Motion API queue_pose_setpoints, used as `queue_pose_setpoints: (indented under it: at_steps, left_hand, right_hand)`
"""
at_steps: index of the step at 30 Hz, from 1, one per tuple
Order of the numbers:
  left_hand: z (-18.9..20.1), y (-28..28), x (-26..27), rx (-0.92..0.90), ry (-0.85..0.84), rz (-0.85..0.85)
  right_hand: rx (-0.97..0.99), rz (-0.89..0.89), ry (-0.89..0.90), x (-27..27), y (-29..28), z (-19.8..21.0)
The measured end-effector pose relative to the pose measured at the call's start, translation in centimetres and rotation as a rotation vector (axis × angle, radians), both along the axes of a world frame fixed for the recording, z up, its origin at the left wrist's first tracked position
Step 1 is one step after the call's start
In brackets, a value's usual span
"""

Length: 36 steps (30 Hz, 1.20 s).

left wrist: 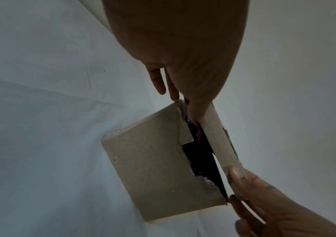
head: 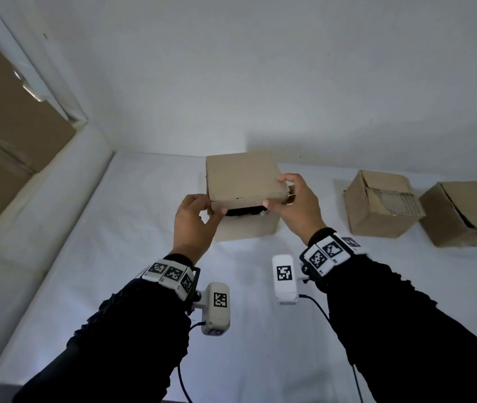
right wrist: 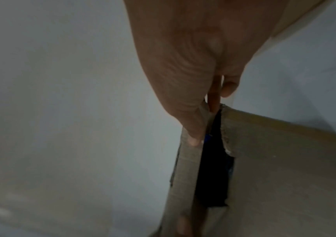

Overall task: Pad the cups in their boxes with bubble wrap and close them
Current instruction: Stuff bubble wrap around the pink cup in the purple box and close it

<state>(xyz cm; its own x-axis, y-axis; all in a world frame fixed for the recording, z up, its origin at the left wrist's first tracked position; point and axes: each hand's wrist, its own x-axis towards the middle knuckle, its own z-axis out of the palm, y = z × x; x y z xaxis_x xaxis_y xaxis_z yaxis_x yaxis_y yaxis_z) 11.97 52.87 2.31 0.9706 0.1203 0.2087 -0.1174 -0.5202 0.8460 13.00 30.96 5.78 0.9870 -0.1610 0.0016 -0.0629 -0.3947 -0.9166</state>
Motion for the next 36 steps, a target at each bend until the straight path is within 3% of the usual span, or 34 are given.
queue_pose_setpoints:
  at_steps: [4, 8, 15, 20, 30, 33, 36]
  left_hand:
    - [0.4, 0.3, 0.3, -0.013, -0.027, 0.058]
    - [0.6, 0.7, 0.4, 0.184, -0.135, 0.004]
    - [-0.7, 2.1, 0.5, 0.4, -0.318, -0.058]
    - [-0.4, 2.1, 0.5, 0.35, -0.359, -0.042]
    - [-1.4, 1.9, 0.4, 0.579, -0.483, -0.026]
    - [-2.3, 2.3, -0.2, 0.636, -0.414, -0.093]
    - [-3.0, 2.0, -0.4, 0.577, -0.235, -0.131]
  right_hand:
    - [-0.261, 0.026, -0.161, 0.4, -0.8, -1.6]
    - [-0.411, 0.082, -0.271, 0.4, -2.1, -2.8]
    - [-0.246, 0.075, -0.322, -0.1, -2.5, -2.3]
    - [-0.203, 0.086, -0.293, -0.2, -3.2, -2.3]
    - [-0.489, 0.108, -0.44, -0.3, -3.7, -3.4]
    - [-0.642, 0.128, -0.517, -1.0, -3.7, -4.0]
    - [-0.715, 0.172, -0.524, -0.8, -3.5, -4.1]
